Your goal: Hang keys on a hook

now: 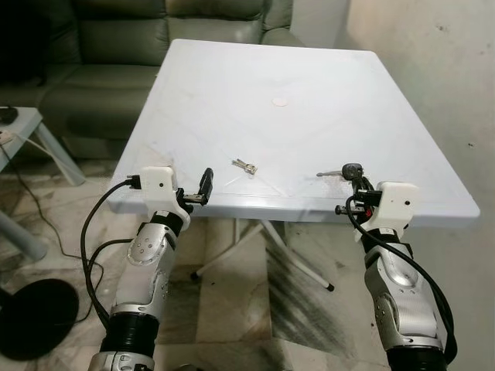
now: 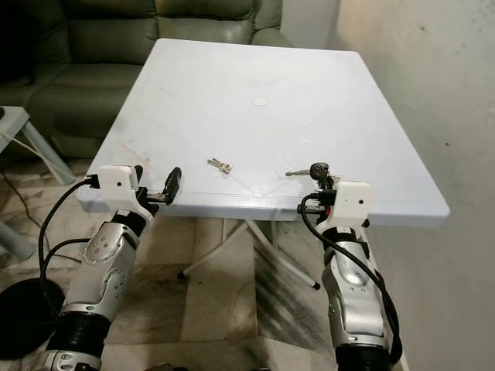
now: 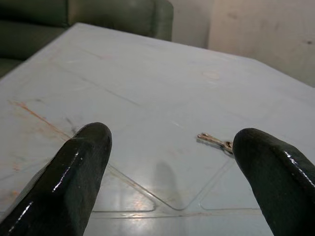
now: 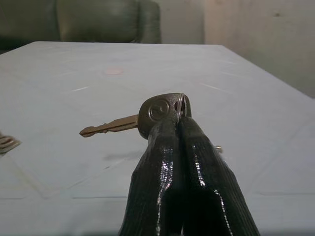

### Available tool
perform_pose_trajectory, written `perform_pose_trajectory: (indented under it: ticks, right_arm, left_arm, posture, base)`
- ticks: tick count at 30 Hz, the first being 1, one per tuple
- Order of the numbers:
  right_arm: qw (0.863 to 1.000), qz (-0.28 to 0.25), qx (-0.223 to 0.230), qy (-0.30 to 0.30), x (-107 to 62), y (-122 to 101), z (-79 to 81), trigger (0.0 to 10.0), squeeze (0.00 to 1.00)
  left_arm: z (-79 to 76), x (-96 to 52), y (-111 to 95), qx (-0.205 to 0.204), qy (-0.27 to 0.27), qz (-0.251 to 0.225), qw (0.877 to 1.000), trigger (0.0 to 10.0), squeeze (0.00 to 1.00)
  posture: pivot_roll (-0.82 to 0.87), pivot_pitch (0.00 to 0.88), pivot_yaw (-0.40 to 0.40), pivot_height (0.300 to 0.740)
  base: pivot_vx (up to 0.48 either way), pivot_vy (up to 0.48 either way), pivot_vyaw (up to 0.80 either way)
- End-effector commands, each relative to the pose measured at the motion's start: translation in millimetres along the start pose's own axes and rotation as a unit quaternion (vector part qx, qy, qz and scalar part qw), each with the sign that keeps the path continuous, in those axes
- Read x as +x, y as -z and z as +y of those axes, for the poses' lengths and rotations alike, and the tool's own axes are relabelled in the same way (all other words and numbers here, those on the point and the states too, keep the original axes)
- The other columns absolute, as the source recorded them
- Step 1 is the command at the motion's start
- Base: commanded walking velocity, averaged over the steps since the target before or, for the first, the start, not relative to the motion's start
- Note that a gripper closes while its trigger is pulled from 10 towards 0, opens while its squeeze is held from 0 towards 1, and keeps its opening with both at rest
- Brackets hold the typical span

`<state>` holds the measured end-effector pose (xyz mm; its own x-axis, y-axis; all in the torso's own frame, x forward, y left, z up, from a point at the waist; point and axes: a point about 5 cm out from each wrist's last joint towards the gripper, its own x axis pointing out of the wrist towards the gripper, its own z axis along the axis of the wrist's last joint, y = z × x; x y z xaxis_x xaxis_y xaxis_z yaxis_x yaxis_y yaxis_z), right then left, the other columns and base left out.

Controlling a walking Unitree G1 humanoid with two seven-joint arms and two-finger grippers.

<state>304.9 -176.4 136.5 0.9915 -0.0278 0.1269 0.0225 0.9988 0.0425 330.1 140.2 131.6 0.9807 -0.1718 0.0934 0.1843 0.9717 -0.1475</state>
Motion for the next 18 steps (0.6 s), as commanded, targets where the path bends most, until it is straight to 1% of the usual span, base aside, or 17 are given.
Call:
perform_pose_trajectory:
  ticks: [1, 11, 18]
  right_arm:
    - [1.0, -0.001, 0.0, -0.003, 2.1, -1.7, 4.3, 10.0, 0.0]
    - [1.0, 0.004, -0.003, -0.01, 2.1, 0.2, 6.5, 10.0, 0.0]
    - [1.0, 0.005, -0.004, -0.016, 2.9, 0.5, 8.6, 10.0, 0.0]
  left_arm:
    - [3.1, 2.4, -3.2, 0.008, -0.006, -0.003, 1.0, 10.0, 0.0]
    - [3.3, 2.0, 0.9, -0.005, -0.014, 0.012, 1.0, 10.0, 0.0]
    - [3.2, -0.3, 3.4, -0.002, -0.017, 0.015, 1.0, 10.0, 0.0]
  posture:
    - [-0.05, 0.057, -0.003, 0.74]
    - [-0.04, 0.041, -0.012, 0.74]
    - [-0.03, 0.036, -0.02, 0.74]
  base:
    - [0.0, 0.0, -0.77]
    - [0.0, 0.0, -0.78]
    - [0.0, 0.0, -0.77]
